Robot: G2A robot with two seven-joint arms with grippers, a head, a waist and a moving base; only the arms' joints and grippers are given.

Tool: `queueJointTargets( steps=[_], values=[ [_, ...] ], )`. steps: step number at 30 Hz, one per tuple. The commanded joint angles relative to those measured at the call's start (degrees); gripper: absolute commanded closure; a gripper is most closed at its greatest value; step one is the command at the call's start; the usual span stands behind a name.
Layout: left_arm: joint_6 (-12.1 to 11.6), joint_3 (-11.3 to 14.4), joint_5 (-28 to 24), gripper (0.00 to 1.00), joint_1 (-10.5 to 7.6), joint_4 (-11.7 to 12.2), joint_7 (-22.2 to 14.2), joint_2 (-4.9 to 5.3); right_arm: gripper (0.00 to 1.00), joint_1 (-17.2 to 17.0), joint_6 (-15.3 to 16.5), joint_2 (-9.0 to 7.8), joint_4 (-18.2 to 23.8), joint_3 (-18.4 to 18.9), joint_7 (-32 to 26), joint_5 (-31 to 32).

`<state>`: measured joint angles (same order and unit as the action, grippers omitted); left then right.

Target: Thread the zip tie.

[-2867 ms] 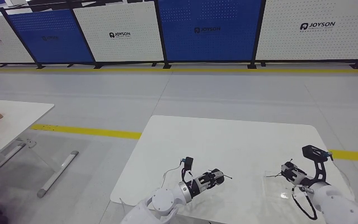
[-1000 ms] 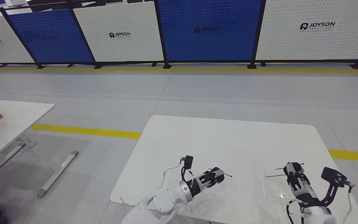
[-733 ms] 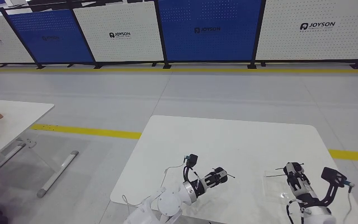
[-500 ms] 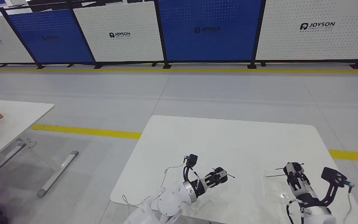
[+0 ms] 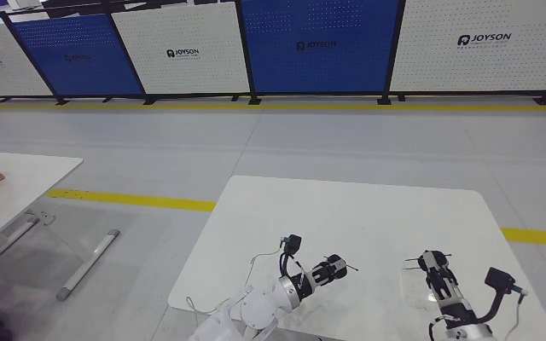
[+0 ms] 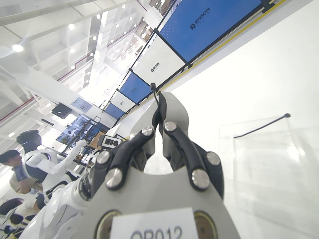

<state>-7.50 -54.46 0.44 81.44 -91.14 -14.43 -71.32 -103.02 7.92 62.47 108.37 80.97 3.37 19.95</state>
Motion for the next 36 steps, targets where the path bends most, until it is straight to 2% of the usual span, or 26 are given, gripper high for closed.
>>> queueJointTargets(
  steps=[1,5,12,18,23,26,36],
  values=[
    [0.0,0.0,0.0,1.0,0.0,0.0,0.0,0.0,1.0,0.0,-0.1,-0.01,0.0,0.0,0.0,0.0],
    [0.0,0.0,0.0,1.0,0.0,0.0,0.0,0.0,1.0,0.0,-0.1,-0.01,0.0,0.0,0.0,0.0],
    [-1.0,1.5,4.7,1.0,0.8,-2.9,5.8,-0.25,1.0,0.0,-0.1,-0.01,0.0,0.0,0.0,0.0],
    [-1.0,1.5,4.7,1.0,0.8,-2.9,5.8,-0.25,1.0,0.0,-0.1,0.03,-0.1,-0.1,-0.6,-0.6],
    [-1.0,1.5,4.7,1.0,0.8,-2.9,5.8,-0.25,1.0,0.9,-0.2,-0.06,-1.3,0.6,-10.1,-6.6],
    [-1.0,1.5,4.7,1.0,0.8,-2.9,5.8,-0.25,1.0,1.4,-0.4,-0.08,-1.6,1.2,-13.0,-8.8],
    [-1.0,1.5,4.7,1.0,0.8,-2.9,5.8,-0.25,1.0,1.4,-0.6,-0.07,-1.5,1.2,-13.3,-9.2]
  ],
)
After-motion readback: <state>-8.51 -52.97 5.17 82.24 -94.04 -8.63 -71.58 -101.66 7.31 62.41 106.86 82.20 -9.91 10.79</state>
